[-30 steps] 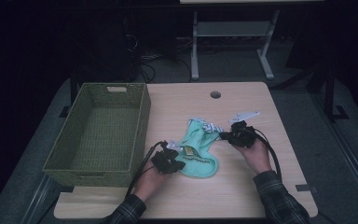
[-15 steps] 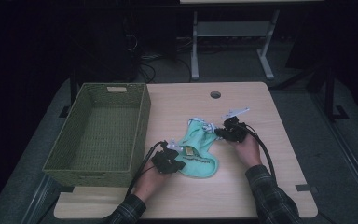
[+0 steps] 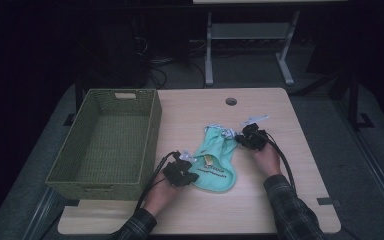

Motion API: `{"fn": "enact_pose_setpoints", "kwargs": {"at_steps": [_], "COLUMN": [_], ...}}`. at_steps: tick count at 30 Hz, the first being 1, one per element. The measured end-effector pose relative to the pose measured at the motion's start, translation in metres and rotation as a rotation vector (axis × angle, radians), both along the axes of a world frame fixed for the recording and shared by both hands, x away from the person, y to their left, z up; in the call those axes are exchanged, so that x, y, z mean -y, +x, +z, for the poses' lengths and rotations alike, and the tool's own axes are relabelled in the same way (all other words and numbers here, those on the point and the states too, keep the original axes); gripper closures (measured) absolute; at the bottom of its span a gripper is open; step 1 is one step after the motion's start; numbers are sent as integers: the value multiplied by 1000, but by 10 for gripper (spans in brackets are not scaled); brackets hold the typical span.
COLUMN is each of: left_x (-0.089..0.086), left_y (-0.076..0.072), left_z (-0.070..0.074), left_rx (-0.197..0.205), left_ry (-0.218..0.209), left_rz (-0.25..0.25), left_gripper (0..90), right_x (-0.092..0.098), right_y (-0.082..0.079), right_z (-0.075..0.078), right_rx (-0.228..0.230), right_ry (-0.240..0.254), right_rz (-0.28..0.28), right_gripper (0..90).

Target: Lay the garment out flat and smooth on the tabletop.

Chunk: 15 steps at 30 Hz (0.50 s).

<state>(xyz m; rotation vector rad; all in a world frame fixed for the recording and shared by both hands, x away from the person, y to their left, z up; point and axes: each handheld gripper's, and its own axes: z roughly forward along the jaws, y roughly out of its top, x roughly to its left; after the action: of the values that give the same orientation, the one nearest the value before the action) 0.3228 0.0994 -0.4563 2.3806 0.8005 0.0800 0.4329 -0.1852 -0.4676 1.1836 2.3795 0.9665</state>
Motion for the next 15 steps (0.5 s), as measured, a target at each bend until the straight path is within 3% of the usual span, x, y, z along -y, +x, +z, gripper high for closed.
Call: {"fn": "enact_pose_setpoints", "kwargs": {"at_steps": [3, 4, 5, 6, 8, 10, 11, 15], "left_x": [-1, -1, -1, 0, -1, -1, -1, -1], "left_y": [0, 1, 1, 0, 0, 0, 0, 1], "left_z": [0, 0, 0, -1, 0, 0, 0, 0], "left_rx": [-8, -8, -8, -10, -11, -10, -9, -9], "left_ry": [0, -1, -1, -18, -12, -10, -10, -10], "left_rz": [-5, -8, -8, 6, -2, -3, -4, -7], "left_gripper": [896, 896, 896, 896, 896, 896, 896, 896], "right_x": [4, 7, 7, 9, 12, 19, 21, 24], "right_y": [2, 4, 4, 6, 8, 11, 11, 3], "right_z": [1, 4, 4, 5, 4, 3, 4, 10], "right_rx": [-12, -13, -13, -13, -13, -31, -32, -20], "right_ry": [-7, -44, -44, -67, -112, -81, -89, -42], "right_rz": [-5, -7, -7, -12, -26, -37, -50, -31], "right_gripper": [899, 899, 899, 899, 899, 899, 899, 899]}}
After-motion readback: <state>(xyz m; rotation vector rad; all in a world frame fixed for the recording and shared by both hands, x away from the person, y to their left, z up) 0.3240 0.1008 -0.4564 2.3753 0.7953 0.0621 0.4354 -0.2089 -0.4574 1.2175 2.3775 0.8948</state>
